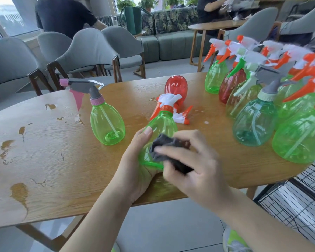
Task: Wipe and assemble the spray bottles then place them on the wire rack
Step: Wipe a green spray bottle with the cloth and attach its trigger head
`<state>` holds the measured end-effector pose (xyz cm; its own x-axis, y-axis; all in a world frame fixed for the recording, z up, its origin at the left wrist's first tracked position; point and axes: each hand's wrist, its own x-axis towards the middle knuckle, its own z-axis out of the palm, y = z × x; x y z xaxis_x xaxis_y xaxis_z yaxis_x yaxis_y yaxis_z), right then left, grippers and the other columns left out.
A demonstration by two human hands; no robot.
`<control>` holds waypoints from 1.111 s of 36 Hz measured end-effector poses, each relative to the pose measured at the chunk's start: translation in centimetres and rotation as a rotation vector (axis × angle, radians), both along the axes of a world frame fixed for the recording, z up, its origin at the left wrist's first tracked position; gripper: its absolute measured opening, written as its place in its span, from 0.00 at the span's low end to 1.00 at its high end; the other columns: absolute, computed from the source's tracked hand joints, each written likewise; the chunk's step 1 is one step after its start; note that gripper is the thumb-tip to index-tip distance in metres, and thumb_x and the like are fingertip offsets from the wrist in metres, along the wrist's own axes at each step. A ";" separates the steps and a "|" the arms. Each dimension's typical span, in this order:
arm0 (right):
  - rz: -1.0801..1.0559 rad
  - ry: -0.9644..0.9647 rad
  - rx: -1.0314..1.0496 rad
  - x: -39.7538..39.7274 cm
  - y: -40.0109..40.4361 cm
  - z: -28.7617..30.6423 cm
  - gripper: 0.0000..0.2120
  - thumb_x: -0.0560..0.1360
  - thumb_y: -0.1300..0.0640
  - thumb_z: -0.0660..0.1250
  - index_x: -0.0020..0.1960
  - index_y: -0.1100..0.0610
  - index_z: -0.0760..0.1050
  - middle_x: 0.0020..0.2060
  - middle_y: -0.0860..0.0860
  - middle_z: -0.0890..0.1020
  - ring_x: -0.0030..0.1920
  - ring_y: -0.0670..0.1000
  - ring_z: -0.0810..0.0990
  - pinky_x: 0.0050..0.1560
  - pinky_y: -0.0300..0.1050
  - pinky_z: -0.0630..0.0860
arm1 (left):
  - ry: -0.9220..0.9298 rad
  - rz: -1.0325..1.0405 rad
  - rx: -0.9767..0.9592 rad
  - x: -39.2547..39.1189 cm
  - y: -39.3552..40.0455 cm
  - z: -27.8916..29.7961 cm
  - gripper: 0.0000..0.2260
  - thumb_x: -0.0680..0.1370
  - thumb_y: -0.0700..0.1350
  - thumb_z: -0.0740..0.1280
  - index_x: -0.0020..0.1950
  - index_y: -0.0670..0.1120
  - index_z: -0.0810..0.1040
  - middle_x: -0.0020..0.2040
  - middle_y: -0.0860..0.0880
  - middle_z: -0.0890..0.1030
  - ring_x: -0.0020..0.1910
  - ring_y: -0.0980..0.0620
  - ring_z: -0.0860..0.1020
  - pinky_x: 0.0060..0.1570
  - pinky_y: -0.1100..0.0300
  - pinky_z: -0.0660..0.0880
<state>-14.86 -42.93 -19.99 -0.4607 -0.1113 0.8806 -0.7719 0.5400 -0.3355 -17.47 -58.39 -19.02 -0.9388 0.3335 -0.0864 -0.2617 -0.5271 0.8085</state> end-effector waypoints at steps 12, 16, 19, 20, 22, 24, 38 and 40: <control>-0.050 0.090 0.126 -0.8 0.7 -0.1 0.09 0.80 0.60 0.68 0.56 0.57 0.86 0.52 0.55 0.80 0.49 0.56 0.77 0.58 0.44 0.75 | 0.024 -0.133 0.064 0.2 0.2 0.5 0.20 0.82 0.55 0.61 0.59 0.41 0.84 0.54 0.39 0.83 0.53 0.43 0.83 0.55 0.52 0.81; -0.097 -0.103 -0.060 -1.9 1.8 0.8 0.11 0.82 0.61 0.67 0.61 0.60 0.83 0.54 0.56 0.79 0.56 0.53 0.79 0.59 0.44 0.75 | 0.046 -0.129 0.027 0.0 0.1 0.3 0.25 0.80 0.52 0.65 0.73 0.40 0.75 0.61 0.39 0.81 0.56 0.42 0.81 0.55 0.48 0.79; -0.121 -0.227 -0.212 -2.2 2.1 1.2 0.11 0.82 0.60 0.66 0.62 0.60 0.82 0.54 0.52 0.78 0.58 0.39 0.76 0.59 0.32 0.70 | 0.038 -0.128 -0.013 0.0 0.0 0.1 0.31 0.76 0.55 0.69 0.76 0.40 0.71 0.63 0.38 0.78 0.58 0.40 0.78 0.56 0.46 0.76; -0.119 -0.248 -0.225 -2.1 2.0 1.2 0.12 0.83 0.59 0.65 0.63 0.59 0.82 0.54 0.51 0.78 0.58 0.38 0.76 0.59 0.31 0.70 | 0.041 -0.127 -0.014 0.0 0.0 0.0 0.32 0.76 0.55 0.69 0.76 0.41 0.71 0.64 0.38 0.78 0.59 0.39 0.77 0.57 0.45 0.75; -0.103 -0.254 -0.232 -1.6 1.5 1.0 0.11 0.83 0.60 0.65 0.63 0.59 0.82 0.55 0.51 0.78 0.59 0.41 0.77 0.59 0.33 0.71 | 0.045 -0.113 -0.008 0.1 -0.1 0.0 0.35 0.74 0.56 0.73 0.77 0.41 0.70 0.67 0.35 0.76 0.62 0.38 0.76 0.61 0.43 0.73; -0.065 -0.231 -0.227 -1.2 1.1 0.7 0.11 0.82 0.62 0.66 0.62 0.61 0.82 0.56 0.54 0.78 0.59 0.45 0.78 0.60 0.37 0.73 | 0.052 -0.102 0.002 0.2 -0.1 0.1 0.38 0.73 0.58 0.76 0.78 0.42 0.69 0.72 0.32 0.73 0.66 0.36 0.73 0.66 0.38 0.69; -0.038 -0.112 -0.096 -0.5 0.6 0.3 0.09 0.79 0.64 0.68 0.57 0.61 0.85 0.54 0.57 0.79 0.53 0.56 0.81 0.56 0.45 0.76 | 0.044 -0.109 -0.047 0.2 0.2 0.0 0.21 0.82 0.54 0.64 0.68 0.41 0.81 0.62 0.36 0.81 0.59 0.40 0.82 0.56 0.47 0.80; -0.019 -0.034 -0.006 0.0 0.1 0.0 0.09 0.78 0.63 0.69 0.55 0.60 0.86 0.51 0.57 0.80 0.49 0.58 0.80 0.55 0.46 0.76 | 0.037 -0.141 -0.003 0.2 0.2 0.0 0.20 0.83 0.54 0.61 0.56 0.41 0.86 0.53 0.38 0.84 0.51 0.44 0.85 0.50 0.53 0.82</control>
